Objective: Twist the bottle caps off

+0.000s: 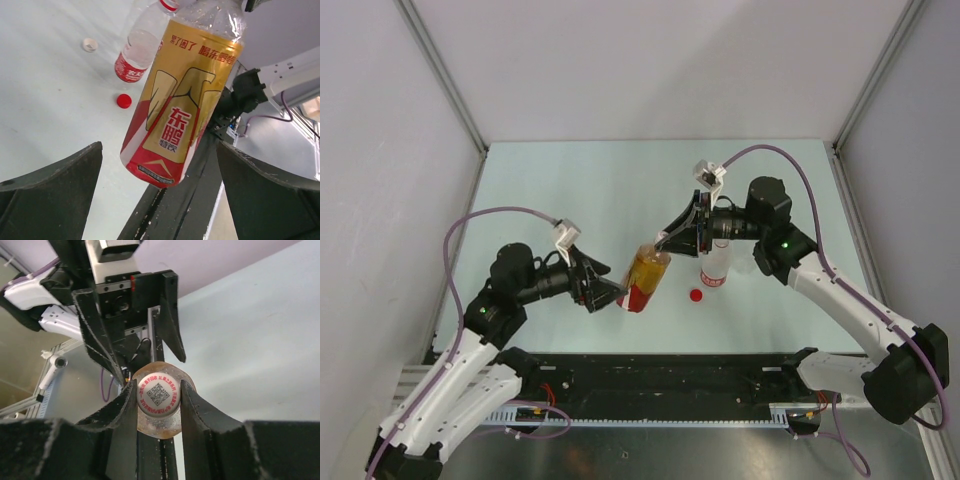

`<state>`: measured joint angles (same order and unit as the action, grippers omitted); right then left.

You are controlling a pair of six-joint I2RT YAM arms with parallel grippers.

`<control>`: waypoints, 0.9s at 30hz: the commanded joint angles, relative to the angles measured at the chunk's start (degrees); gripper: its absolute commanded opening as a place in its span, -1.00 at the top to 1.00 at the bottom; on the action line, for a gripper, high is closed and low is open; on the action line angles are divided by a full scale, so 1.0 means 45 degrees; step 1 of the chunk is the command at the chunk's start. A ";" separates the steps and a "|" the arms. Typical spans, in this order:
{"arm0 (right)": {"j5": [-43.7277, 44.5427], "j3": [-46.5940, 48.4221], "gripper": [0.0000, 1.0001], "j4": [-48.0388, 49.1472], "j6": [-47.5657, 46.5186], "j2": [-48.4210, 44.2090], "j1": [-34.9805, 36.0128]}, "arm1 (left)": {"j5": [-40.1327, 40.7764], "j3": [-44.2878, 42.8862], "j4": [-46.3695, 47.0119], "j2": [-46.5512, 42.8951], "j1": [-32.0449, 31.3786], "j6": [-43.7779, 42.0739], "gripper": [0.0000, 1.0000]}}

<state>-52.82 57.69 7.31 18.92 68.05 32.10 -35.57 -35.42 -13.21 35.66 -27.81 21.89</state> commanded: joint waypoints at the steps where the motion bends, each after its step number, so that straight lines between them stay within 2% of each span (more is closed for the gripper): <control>1: -0.1227 0.0558 1.00 0.1511 0.1019 -0.0027 -0.0062 | -0.1700 -0.0481 0.1128 0.0283 -0.0081 -0.0261 -0.99; 13: -0.1596 0.0554 1.00 0.3197 0.2907 0.0062 -0.0082 | -0.1191 -0.0426 0.2330 0.1141 -0.2231 -0.0195 -0.99; 18: -0.1562 0.0547 1.00 0.3326 0.3103 -0.0060 -0.0082 | -0.0896 -0.0353 0.2509 0.1401 -0.2566 -0.0227 -0.94; 21: -0.1507 0.0552 1.00 0.3381 0.3223 -0.0164 -0.0082 | -0.1059 -0.0298 0.2597 0.1444 -0.2608 -0.0251 -0.79; 27: -0.1418 0.0556 1.00 0.3458 0.3327 -0.0312 -0.0082 | -0.1381 -0.0244 0.2760 0.1622 -0.2640 -0.0247 -0.10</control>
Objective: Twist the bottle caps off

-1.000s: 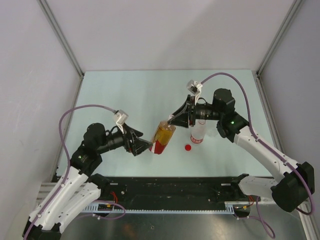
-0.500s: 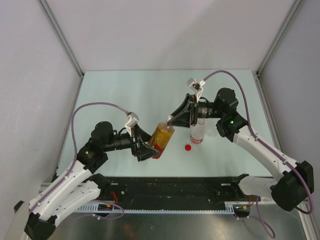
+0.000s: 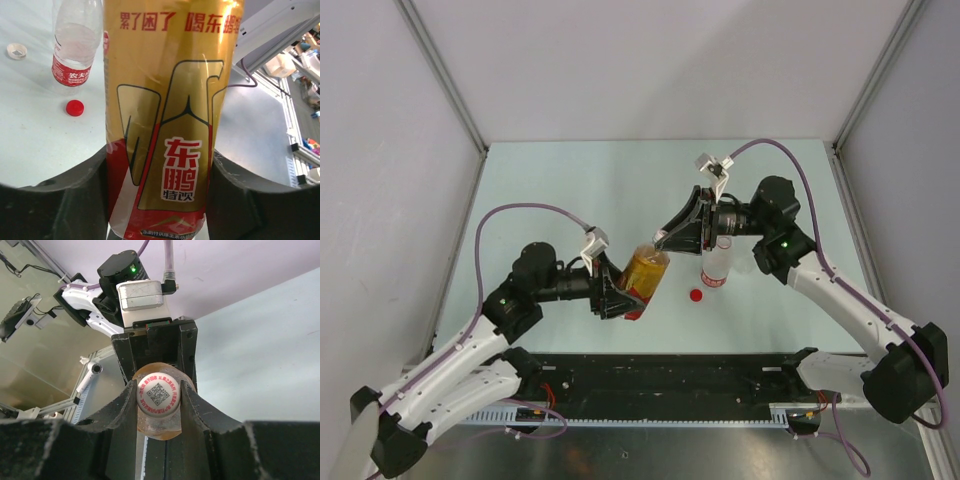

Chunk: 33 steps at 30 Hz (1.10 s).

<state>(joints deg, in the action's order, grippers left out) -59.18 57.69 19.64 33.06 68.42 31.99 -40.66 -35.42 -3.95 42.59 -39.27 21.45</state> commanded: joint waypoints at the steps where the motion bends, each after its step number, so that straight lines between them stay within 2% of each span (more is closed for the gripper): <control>1: 0.0020 0.0557 1.00 0.0736 0.0199 -0.0427 -0.0058 | -0.0304 -0.0249 0.0720 0.0143 -0.0099 -0.0125 -0.01; 4: 0.0159 0.0546 0.81 0.0700 0.0152 -0.0543 -0.0058 | -0.0366 -0.0244 0.0750 0.0226 -0.0092 -0.0102 0.09; 9: 0.0765 0.0551 -0.14 0.0526 -0.0076 -0.0939 -0.0058 | -0.0289 -0.0244 0.0762 0.0114 -0.0102 -0.0134 0.11; 10: 0.0903 0.0545 -0.28 0.0503 -0.0117 -0.1080 -0.0058 | -0.0236 -0.0220 0.0761 0.0071 -0.0102 -0.0175 0.12; 13: 0.1422 0.0537 -0.57 0.0317 -0.0412 -0.1626 -0.0075 | -0.0028 -0.0116 0.0752 0.0031 -0.0102 -0.0275 0.13; 18: 0.2571 0.0526 -0.92 -0.0197 -0.1143 -0.2504 -0.0095 | 0.0166 0.0078 0.0726 0.0168 -0.0121 -0.0371 0.14; 26: 0.3560 0.0527 -0.99 -0.1022 -0.1594 -0.3096 -0.0236 | 0.1203 -0.0200 0.0071 0.0291 -0.0407 -0.1097 0.13; 33: 0.4655 0.0522 -0.99 -0.2036 -0.1224 -0.2945 -0.0714 | 0.3742 -0.0880 -0.1382 0.0352 -0.1041 -0.1922 0.14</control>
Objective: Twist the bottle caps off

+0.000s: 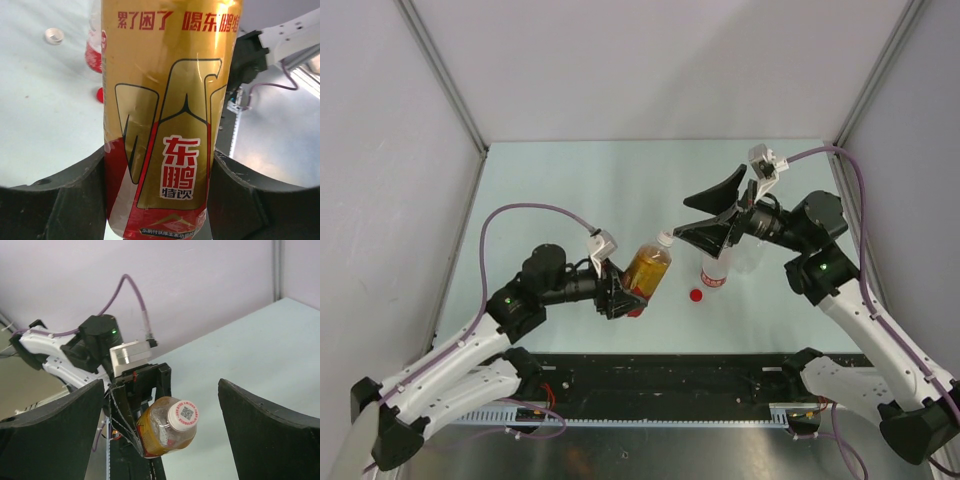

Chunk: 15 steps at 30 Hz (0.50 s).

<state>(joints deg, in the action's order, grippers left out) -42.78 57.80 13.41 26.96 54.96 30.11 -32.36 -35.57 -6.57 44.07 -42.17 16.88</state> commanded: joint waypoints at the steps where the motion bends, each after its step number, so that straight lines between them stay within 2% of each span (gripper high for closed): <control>1: 0.1159 0.0506 -0.99 -0.0800 0.0234 0.0108 -0.0407 | 0.2336 -0.0943 -0.1047 0.0055 -0.0580 -0.1040 0.15; 15: 0.1266 0.0533 -0.99 -0.1474 0.2048 0.1571 -0.1050 | 1.1158 -0.2095 -0.3934 0.0220 -0.3385 -0.1278 0.27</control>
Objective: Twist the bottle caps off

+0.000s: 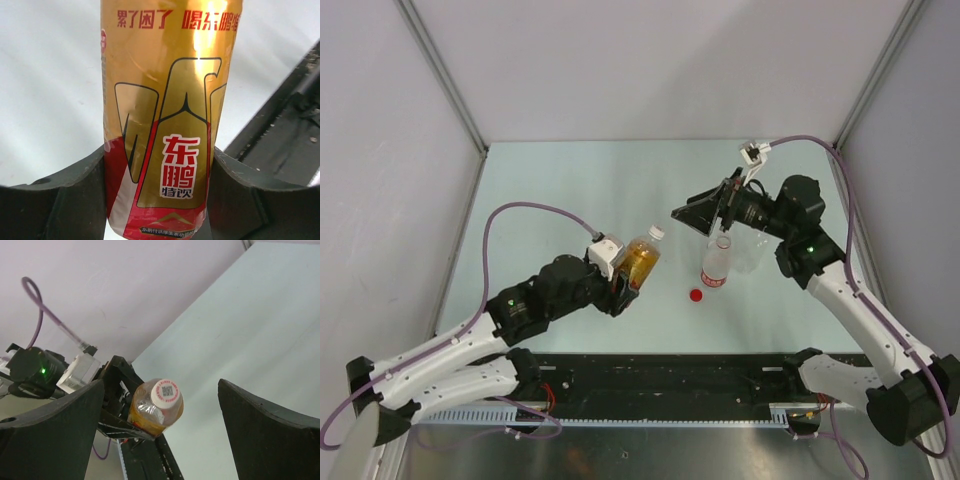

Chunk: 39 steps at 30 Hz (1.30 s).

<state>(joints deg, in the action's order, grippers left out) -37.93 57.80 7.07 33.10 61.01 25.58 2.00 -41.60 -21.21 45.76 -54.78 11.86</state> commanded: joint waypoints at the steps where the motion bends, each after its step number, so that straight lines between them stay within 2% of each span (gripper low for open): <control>1: 0.0315 0.0533 -0.99 -0.0125 0.0765 0.0287 -0.0042 | 0.4039 -0.0793 -0.0825 -0.0181 -0.0727 -0.0089 0.27; 10: 0.0793 0.0527 -0.99 0.0123 0.1758 0.1232 0.0590 | 0.7819 -0.1373 -0.2276 0.0198 -0.1869 0.0448 0.29; 18: 0.0877 0.0950 -0.94 0.0534 0.2315 0.2750 0.1629 | 0.8921 -0.1762 -0.2836 0.1135 -0.2781 0.0372 0.29; 21: 0.0813 0.1321 -0.85 0.0328 0.2351 0.3297 0.1872 | 0.9032 -0.1862 -0.2914 0.1486 -0.2962 0.0356 0.28; 29: 0.0538 0.1683 -0.38 -0.0306 0.2314 0.4238 0.1917 | 0.9005 -0.1940 -0.2942 0.1927 -0.3059 0.0266 0.27; 36: 0.0308 0.1701 -0.28 -0.0557 0.2336 0.4617 0.1898 | 0.8947 -0.1917 -0.2927 0.1990 -0.3077 0.0214 0.27; 39: 0.0146 0.1688 -0.09 -0.0522 0.2388 0.4663 0.1884 | 0.8950 -0.1925 -0.2919 0.2057 -0.3074 0.0214 0.27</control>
<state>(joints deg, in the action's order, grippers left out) -35.40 62.83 4.16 43.51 81.93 34.24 40.36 -47.75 -35.31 54.78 -68.14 12.58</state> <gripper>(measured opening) 0.597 0.660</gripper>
